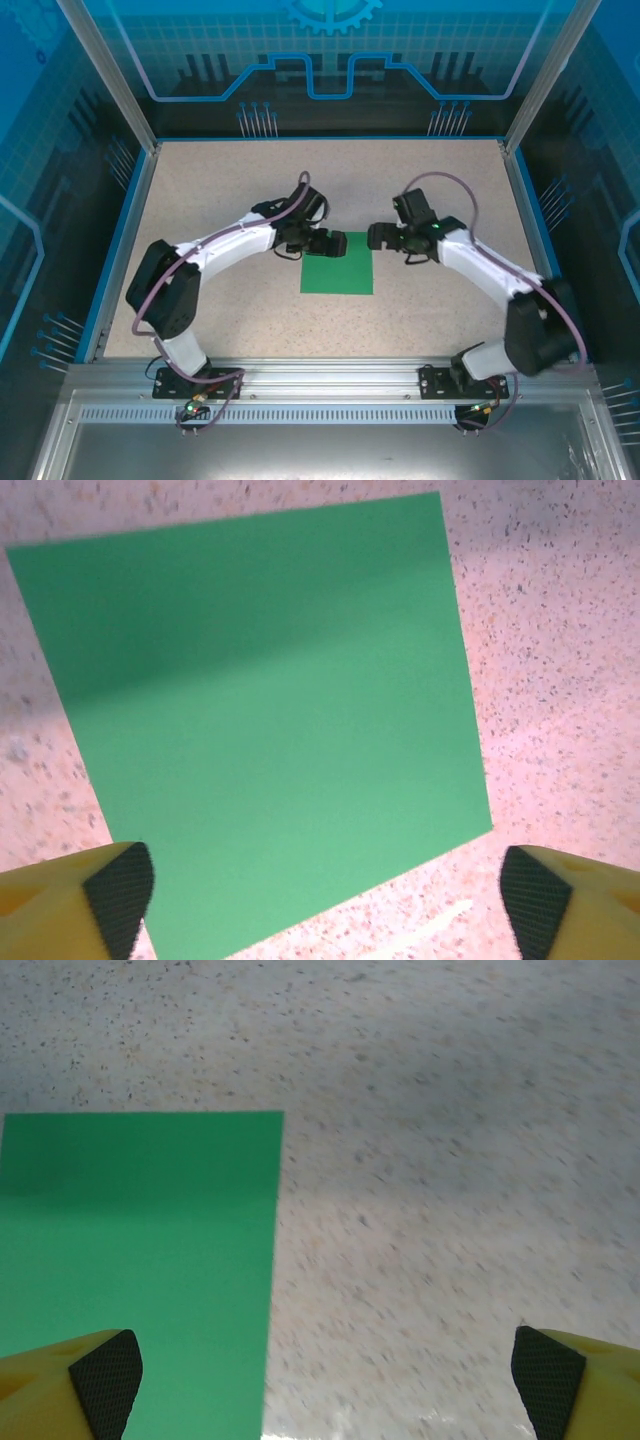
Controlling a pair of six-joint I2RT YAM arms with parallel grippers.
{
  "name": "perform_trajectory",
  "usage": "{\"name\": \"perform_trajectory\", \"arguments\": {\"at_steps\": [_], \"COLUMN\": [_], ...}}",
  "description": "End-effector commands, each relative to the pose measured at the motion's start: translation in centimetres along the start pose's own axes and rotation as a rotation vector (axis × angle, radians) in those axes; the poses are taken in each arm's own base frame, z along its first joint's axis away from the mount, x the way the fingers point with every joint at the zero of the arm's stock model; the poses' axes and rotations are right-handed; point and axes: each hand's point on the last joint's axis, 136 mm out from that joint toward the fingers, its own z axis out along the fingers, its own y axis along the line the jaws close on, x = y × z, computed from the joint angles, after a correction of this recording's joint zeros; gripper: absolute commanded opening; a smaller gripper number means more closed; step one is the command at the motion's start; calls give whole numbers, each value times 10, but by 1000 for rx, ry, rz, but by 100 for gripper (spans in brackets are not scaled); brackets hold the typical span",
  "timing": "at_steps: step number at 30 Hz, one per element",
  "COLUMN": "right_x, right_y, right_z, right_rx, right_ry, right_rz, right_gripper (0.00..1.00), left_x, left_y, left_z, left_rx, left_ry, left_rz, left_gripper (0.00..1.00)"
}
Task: Fold a paper plane with a square sheet of paper (fold left side to right side)
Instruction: Pick up the square sheet of paper from the center of the table.
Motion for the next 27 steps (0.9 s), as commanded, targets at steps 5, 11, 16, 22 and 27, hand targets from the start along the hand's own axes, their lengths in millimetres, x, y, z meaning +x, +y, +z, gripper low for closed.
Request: {"name": "perform_trajectory", "arguments": {"at_steps": [5,11,16,22,27], "right_x": [-6,8,30,57,75], "right_y": [38,47,53,66,81], "right_z": [59,89,99,97,85], "right_rx": [11,42,39,4,-38], "right_ry": [127,207,267,326,348], "right_rz": [-88,-109,-124,-146,-176], "right_gripper": [99,99,99,99,99], "left_x": [49,66,76,83,84], "left_y": [13,33,45,55,57], "left_z": [31,48,55,63,67], "left_rx": [50,-25,-69,-100,-99], "left_ry": [159,215,236,254,244], "left_rz": [-121,-149,-152,-155,-158], "left_gripper": [76,62,59,51,46]}}
